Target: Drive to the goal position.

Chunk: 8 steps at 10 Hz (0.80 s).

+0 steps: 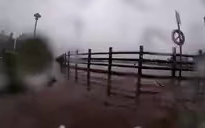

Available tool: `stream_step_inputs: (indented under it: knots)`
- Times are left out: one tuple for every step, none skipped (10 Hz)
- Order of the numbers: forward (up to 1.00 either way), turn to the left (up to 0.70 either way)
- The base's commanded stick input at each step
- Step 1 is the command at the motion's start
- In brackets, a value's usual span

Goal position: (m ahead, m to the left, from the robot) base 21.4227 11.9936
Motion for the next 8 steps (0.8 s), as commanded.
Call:
stream_step_inputs:
  knots:
    - [0.7, 0.0]
    - [0.7, 0.0]
    - [0.7, 0.07]
    - [0.7, 0.26]
    - [0.7, 0.35]
    - [0.7, 0.35]
    - [0.7, 0.35]
    - [0.7, 0.35]
